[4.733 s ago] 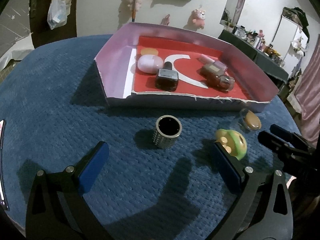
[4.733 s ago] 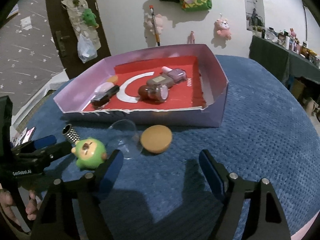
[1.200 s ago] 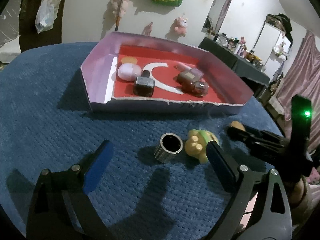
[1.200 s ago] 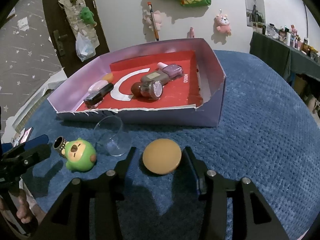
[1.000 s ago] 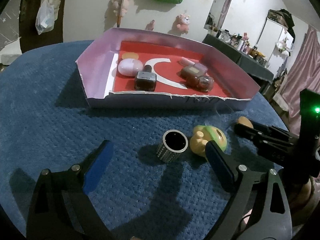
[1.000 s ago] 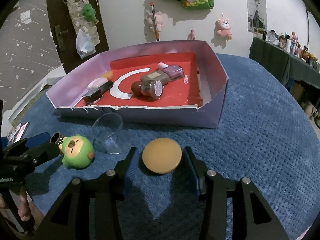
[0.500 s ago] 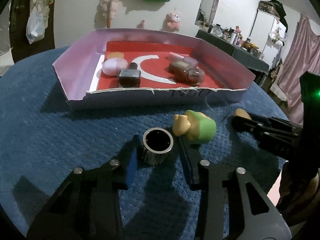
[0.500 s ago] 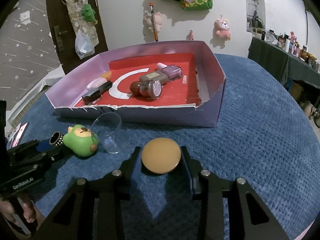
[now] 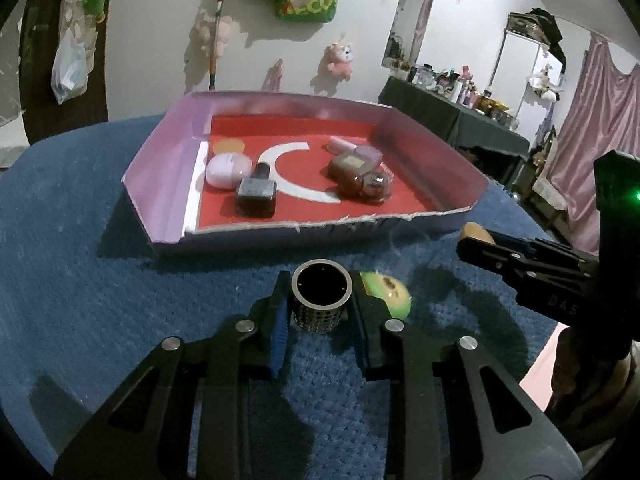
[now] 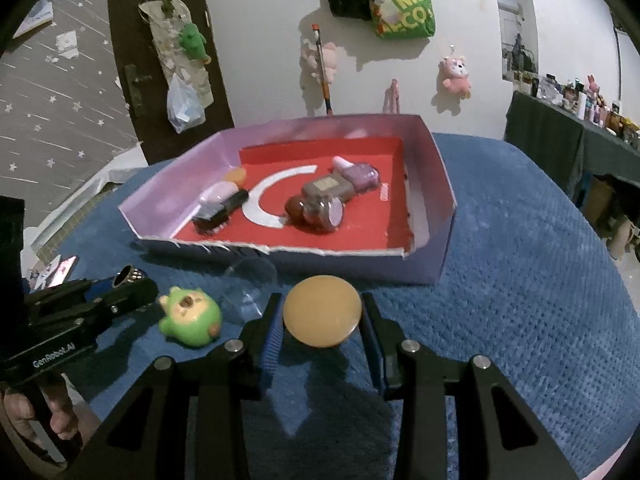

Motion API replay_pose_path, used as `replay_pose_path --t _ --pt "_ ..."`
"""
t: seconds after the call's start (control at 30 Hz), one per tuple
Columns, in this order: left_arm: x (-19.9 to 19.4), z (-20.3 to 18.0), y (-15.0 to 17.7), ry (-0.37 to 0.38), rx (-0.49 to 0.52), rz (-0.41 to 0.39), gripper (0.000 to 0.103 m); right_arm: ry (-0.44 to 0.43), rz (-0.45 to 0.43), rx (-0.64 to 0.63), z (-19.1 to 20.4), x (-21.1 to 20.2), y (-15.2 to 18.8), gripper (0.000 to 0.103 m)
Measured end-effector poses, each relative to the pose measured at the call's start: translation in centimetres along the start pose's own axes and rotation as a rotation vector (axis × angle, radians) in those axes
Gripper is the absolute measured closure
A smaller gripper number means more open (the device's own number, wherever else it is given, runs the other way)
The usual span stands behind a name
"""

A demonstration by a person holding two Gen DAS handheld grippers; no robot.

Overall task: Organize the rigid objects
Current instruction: 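Carry orange sponge and studded cylinder over the red box with both tools, then lower orange sponge with right tool while left tool lowers studded cylinder into box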

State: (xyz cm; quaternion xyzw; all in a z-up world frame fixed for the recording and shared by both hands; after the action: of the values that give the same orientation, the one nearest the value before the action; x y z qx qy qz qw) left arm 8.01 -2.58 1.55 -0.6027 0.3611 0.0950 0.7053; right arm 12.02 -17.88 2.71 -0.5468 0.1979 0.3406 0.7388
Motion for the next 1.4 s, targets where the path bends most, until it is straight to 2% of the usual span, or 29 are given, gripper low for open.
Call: replay_pose_path --t 0.33,0.8,1.2,1.4 --pt "-0.6 0.4 -1.6 0.028 -0.012 -0.026 0.078 -0.047 0.001 0.011 0.7 -0.6 -1.2 0.063" --pt "0.5 0.7 -4.6 0.055 -0.001 -0.017 0.078 -0.081 -0.006 -0.026 2.0 -0.3 -3.7 0.063" --pt "4.1 2.0 -5.2 0.114 -0.045 0.079 0.078 -0.102 0.076 -0.017 1.9 2.9 -5.5 0.063" --pt "5.6 2.9 -5.2 0.112 -0.062 0.116 0.078 -0.111 0.131 -0.018 2.2 5.0 -5.7 0.063"
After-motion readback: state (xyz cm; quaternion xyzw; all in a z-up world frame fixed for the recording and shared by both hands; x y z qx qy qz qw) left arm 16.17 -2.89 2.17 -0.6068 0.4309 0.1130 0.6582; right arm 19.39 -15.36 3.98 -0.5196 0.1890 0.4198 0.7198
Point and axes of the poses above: each gripper's, at about its wrist camera, not at the fingertips, and x roughly the way its jaws point, z to its left, y to its underside, the point moved 4 cm from there along x, roughly the way its jaws point, and after that the axes turned 15 degrees about x, right-handed, at the moved point
